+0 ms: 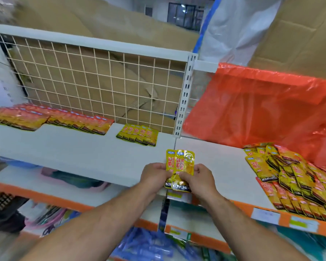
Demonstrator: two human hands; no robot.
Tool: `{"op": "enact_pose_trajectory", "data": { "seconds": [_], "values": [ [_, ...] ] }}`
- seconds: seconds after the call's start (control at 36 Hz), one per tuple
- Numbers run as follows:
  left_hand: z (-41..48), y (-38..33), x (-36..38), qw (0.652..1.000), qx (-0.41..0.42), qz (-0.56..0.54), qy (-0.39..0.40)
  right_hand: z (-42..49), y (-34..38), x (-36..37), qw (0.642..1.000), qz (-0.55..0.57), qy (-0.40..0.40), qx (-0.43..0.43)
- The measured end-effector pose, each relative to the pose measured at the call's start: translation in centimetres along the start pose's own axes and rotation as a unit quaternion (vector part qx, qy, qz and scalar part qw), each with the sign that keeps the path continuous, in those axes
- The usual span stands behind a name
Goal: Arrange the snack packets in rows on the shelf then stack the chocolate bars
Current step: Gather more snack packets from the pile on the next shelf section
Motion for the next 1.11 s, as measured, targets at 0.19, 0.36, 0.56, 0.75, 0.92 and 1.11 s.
{"op": "enact_pose_trajectory", "data": {
  "seconds": [0.19, 0.36, 0.56, 0.75, 0.92, 1.11],
  "values": [
    [0.8, -0.8, -5.8, 0.999, 0.007, 0.040, -0.010, -0.4, 2.4, 4.6, 1.000, -0.017, 0.006, 0.003],
    [3.1, -1.6, -7.4, 0.997, 0.021, 0.073, -0.015, 1.3, 3.5, 6.5, 1.000, -0.012, 0.014, 0.014],
    [6.5, -3.2, -7.2, 0.987, 0.038, 0.149, -0.045, 5.5, 3.2, 7.9, 0.997, 0.061, 0.026, 0.039],
    [10.9, -6.5, -6.6, 0.964, 0.084, 0.240, -0.082, 10.6, 5.9, 8.0, 0.997, 0.068, 0.044, 0.011],
    [14.7, -7.0, -6.0, 0.962, 0.066, 0.250, -0.087, 13.9, 5.0, 8.2, 0.996, 0.063, 0.057, 0.030],
    [18.4, -8.3, -4.8, 0.951, 0.065, 0.291, -0.083, 16.5, 4.1, 6.8, 0.994, 0.076, 0.056, 0.055]
  ]
}}
Point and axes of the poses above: each hand's wrist, its own z-axis towards the middle knuckle, its own x-axis out of the palm, y = z × x, the point moved 10 cm from there along z, towards the middle knuckle, and after that the axes turned 10 degrees about -z, right-handed, at the moved point
